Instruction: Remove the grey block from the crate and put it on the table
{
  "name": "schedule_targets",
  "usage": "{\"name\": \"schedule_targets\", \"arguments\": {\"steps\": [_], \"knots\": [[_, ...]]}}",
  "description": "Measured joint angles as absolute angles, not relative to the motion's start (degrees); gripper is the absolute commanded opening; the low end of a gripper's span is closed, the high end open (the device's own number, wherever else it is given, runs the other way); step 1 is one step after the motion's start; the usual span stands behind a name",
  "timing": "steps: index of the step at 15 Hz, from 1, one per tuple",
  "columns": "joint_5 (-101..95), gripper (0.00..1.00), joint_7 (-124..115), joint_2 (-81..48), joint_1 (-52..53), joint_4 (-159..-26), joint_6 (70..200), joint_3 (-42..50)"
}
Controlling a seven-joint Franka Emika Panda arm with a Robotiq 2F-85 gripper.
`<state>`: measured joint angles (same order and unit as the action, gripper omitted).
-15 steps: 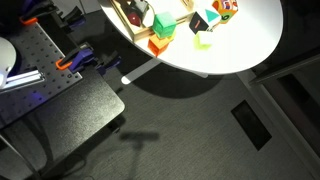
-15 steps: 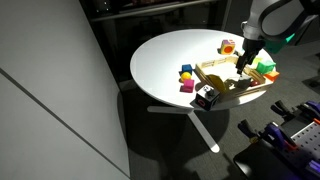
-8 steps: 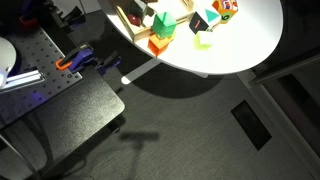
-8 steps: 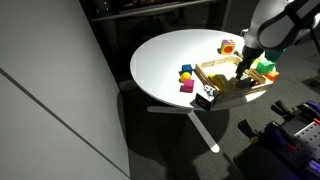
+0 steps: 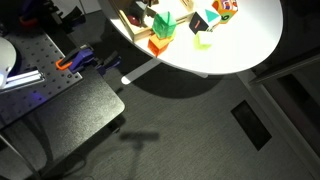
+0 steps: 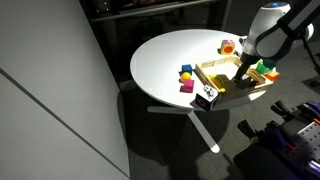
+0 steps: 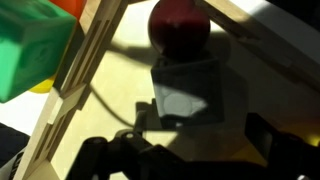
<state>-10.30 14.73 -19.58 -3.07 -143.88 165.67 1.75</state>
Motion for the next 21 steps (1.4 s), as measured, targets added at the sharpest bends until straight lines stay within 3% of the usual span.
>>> {"name": "schedule_targets", "arguments": {"steps": [1, 2, 3, 8, 21], "knots": [[-10.30, 1.00, 14.86, -20.05, -3.08, -143.73, 165.90, 1.72], [-10.30, 0.75, 14.90, -20.50, -3.09, -143.56, 166.03, 1.69], [-10.30, 0.73, 14.92, -20.95, -3.09, -143.35, 166.11, 1.68], [-10.30, 0.34, 14.92, -22.75, -3.27, -142.10, 166.17, 1.69], [-9.67, 0.32, 14.32, -19.20, -3.33, -139.63, 162.04, 3.03]]}}
